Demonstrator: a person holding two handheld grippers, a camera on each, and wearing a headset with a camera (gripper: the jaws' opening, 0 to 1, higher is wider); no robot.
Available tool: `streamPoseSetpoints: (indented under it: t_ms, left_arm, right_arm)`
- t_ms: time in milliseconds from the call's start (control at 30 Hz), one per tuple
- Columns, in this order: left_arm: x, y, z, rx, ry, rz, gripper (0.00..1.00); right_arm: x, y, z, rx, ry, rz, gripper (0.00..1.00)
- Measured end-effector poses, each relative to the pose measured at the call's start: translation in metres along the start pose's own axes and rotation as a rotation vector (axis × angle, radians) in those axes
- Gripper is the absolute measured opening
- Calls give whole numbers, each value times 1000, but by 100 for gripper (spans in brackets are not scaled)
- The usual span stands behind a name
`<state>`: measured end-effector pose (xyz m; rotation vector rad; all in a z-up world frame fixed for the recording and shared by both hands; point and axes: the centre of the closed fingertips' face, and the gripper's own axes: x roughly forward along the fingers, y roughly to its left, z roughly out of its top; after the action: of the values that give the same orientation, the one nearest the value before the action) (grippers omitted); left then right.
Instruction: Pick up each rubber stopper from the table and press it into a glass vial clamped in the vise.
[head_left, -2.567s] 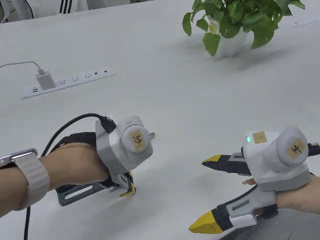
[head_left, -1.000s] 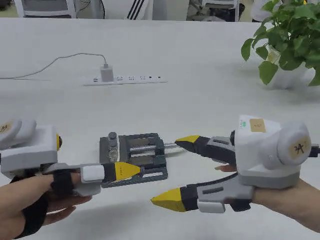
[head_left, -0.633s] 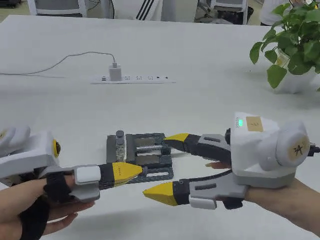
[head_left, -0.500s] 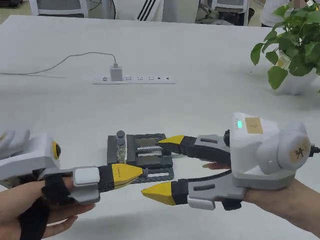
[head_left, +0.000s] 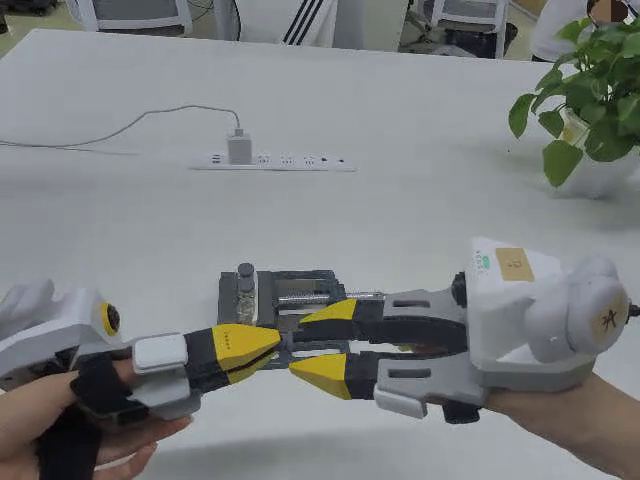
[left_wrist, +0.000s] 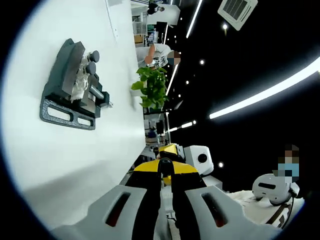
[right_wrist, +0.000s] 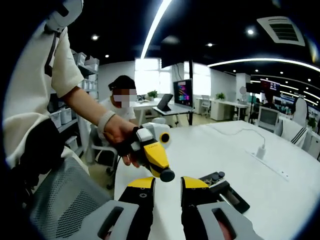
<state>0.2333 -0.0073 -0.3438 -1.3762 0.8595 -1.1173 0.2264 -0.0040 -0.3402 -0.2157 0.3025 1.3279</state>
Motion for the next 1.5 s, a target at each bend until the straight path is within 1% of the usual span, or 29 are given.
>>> streamPoseSetpoints:
  t_ms: [133, 233, 400, 667, 833, 1000, 1133, 1267, 1333, 1500]
  left_arm:
    - [-1, -1, -3, -13, 2, -14, 3]
    - [-1, -2, -4, -22, 3, -25, 3]
    - [-1, -5, -5, -37, 4, -44, 3]
    - [-1, -7, -6, -55, -2, -67, 3]
    - [0, -10, -7, -74, -4, -100, 3]
    - [1, -11, -8, -77, 5, -109, 3]
    - [1, -12, -10, -79, 17, -119, 3]
    - [1, -12, -11, -83, 23, -123, 3]
    - [1, -14, -12, -85, 27, -131, 3]
    - [1, -14, -13, -84, 29, -134, 3]
  right_arm:
    - [2, 2, 5, -4, -8, 15, 13]
    - [2, 3, 5, -9, -3, 26, 12]
    - [1, 8, 6, -10, 1, 44, 9]
    - [-1, 9, 7, -18, 7, 43, 8]
    - [-3, 9, 11, -19, 5, 47, 8]
    - [-5, 9, 11, -9, 13, 62, 8]
    - [-7, 12, 13, 12, 15, 90, 7]
    - [-8, 13, 12, 13, 18, 98, 7]
    - [-8, 13, 13, 25, 14, 106, 7]
    - [-8, 14, 14, 16, 18, 110, 6]
